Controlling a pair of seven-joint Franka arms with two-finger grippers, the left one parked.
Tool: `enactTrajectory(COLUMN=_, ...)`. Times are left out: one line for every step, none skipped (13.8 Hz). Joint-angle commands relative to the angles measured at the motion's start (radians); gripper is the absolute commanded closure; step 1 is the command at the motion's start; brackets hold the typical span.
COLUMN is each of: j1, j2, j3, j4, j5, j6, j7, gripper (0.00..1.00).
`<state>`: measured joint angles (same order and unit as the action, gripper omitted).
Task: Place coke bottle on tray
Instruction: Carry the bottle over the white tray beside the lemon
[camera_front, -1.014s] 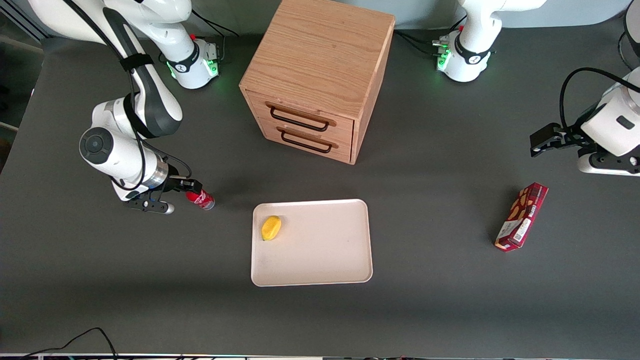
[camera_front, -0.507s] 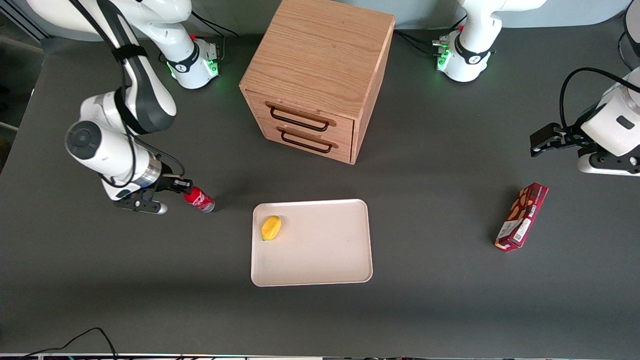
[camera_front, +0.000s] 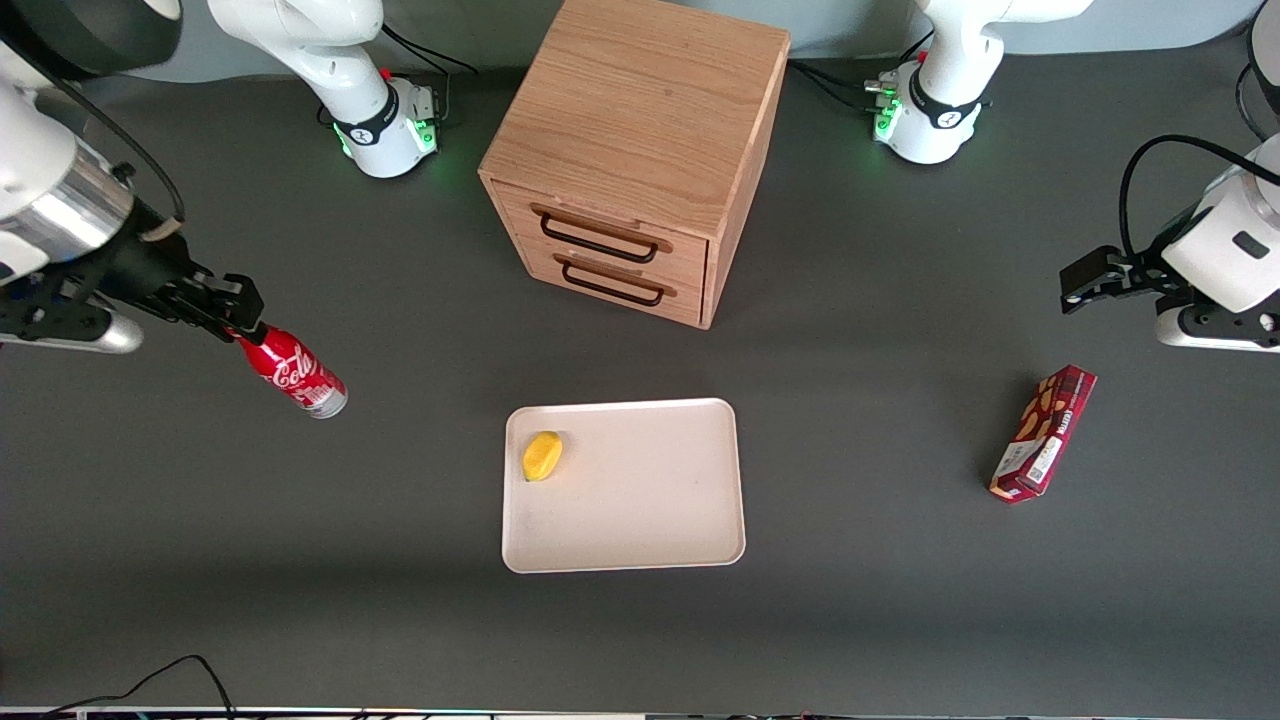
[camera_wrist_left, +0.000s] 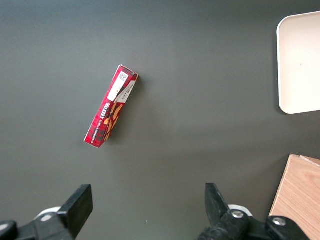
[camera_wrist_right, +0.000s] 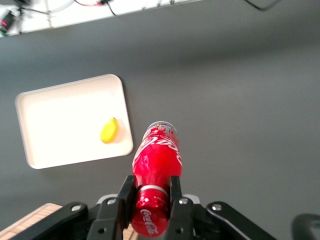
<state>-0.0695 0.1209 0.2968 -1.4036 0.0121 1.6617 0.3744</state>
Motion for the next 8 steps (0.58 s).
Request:
enactTrajectory(j1=0.092, j2=0.245, j3=-0.002, j4=0.263, j5=0.002, j6=-0.011, j7=0.029, gripper=1.0)
enactTrajectory(j1=0.13, j2=0.32, j3=-0.01, j4=0.346, j5=0.0, j6=-0.002, j7=0.043, gripper=1.0)
enactTrajectory(j1=0.172, j2=0.386, j3=-0.015, j4=0.404, j5=-0.001, j6=0.027, j7=0.067, gripper=1.0)
enactTrajectory(j1=0.198, j2=0.437, j3=-0.031, j4=0.42, j5=0.0, j6=0.082, j7=0.087, gripper=1.0)
enactTrajectory(j1=0.224, j2=0.482, j3=-0.041, j4=0.419, j5=-0.001, j6=0.152, j7=0.096, gripper=1.0)
enactTrajectory(j1=0.241, j2=0.532, j3=-0.056, j4=0.419, j5=0.0, j6=0.209, j7=0.106, gripper=1.0)
enactTrajectory(j1=0.253, j2=0.584, j3=-0.058, j4=0.419, j5=0.0, j6=0.257, j7=0.122, gripper=1.0)
enactTrajectory(j1=0.272, j2=0.63, j3=-0.064, j4=0.417, j5=-0.001, j6=0.292, j7=0.136, gripper=1.0)
